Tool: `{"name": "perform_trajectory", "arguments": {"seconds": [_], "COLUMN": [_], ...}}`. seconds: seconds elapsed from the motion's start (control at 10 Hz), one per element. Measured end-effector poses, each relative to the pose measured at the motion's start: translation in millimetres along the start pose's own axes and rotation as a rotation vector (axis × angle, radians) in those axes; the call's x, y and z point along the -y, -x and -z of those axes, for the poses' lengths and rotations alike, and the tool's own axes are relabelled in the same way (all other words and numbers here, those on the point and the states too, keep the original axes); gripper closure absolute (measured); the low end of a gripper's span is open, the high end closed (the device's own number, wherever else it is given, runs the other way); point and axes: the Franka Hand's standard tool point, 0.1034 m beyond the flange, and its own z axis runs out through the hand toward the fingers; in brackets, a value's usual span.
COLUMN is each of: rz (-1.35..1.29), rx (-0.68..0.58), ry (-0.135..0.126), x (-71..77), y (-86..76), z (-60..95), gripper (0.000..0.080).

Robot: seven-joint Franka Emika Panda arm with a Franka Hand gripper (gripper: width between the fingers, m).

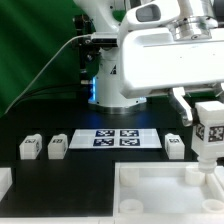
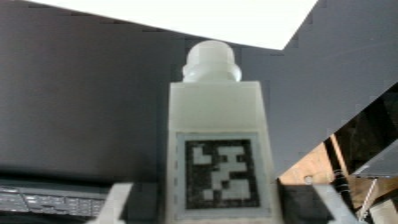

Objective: Assemble one leg

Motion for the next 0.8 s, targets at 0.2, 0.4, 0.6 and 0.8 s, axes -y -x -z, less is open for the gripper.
{"name": "perform_trajectory", "arguments": {"seconds": [0.2, 0.4, 0.6, 0.8], "rz": [-0.005, -0.004, -0.004, -0.005], "rx": [0.018, 0.019, 0.023, 0.023], "ry": [-0.018, -0.022, -0.020, -0.015], "x": [15.8, 19.1, 16.7, 10.0], "y": [11.8, 22.2, 24.5, 25.1], "z": [-13.6, -23.7, -25.2, -26.2], "gripper": [0.0508, 0.0508, 0.0508, 0.0508]}}
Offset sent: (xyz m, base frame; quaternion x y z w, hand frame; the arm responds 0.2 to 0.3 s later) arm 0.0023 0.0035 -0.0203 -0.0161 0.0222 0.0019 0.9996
